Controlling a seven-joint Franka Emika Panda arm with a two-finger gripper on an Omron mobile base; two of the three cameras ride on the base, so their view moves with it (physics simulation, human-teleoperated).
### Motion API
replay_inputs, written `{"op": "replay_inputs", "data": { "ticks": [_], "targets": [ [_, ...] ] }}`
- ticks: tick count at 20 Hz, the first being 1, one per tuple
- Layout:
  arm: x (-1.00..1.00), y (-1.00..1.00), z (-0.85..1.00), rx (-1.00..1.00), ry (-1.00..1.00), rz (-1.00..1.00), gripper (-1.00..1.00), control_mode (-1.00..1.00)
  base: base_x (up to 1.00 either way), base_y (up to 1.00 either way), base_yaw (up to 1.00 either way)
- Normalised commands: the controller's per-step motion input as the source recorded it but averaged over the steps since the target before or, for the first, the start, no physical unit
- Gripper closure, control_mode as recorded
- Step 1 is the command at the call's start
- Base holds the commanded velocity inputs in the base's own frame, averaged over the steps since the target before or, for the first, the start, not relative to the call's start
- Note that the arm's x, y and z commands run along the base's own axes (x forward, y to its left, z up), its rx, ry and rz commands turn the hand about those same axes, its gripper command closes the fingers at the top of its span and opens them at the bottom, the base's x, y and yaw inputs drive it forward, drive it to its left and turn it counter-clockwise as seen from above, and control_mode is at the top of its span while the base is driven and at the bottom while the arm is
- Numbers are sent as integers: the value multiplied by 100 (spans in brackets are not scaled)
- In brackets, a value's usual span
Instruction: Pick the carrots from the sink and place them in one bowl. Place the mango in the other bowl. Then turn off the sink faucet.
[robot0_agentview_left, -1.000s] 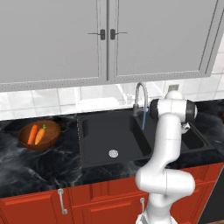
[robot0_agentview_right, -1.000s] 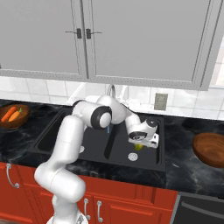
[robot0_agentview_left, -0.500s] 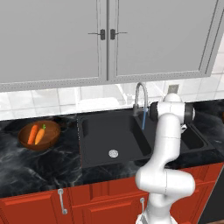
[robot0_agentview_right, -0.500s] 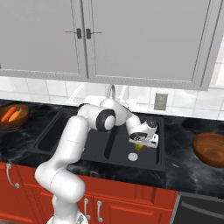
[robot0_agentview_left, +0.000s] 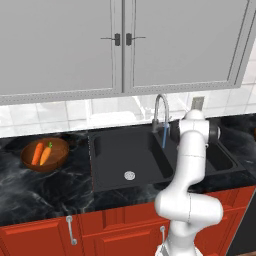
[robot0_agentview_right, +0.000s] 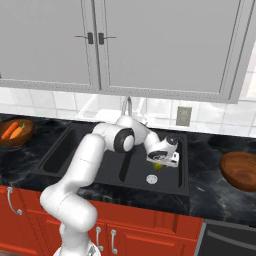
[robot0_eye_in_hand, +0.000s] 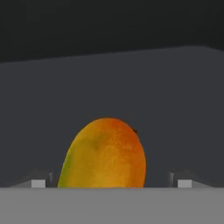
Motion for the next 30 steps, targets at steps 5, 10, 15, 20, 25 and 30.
{"op": "replay_inputs", "data": {
  "ticks": [5,10,15,20,25,30],
  "targets": [
    [15,0,-32,0,1,-1,100,-100,0,0,0],
    [-7,0,-43,0,20,-6,100,-100,0,0,0],
    [-1,0,1,0,2,0,100,-100,0,0,0],
    [-29,4,74,0,-3,1,100,-100,0,0,0],
    [-43,0,100,0,-5,0,100,-100,0,0,0],
    [-55,0,88,0,-1,0,100,-100,0,0,0]
  ]
}}
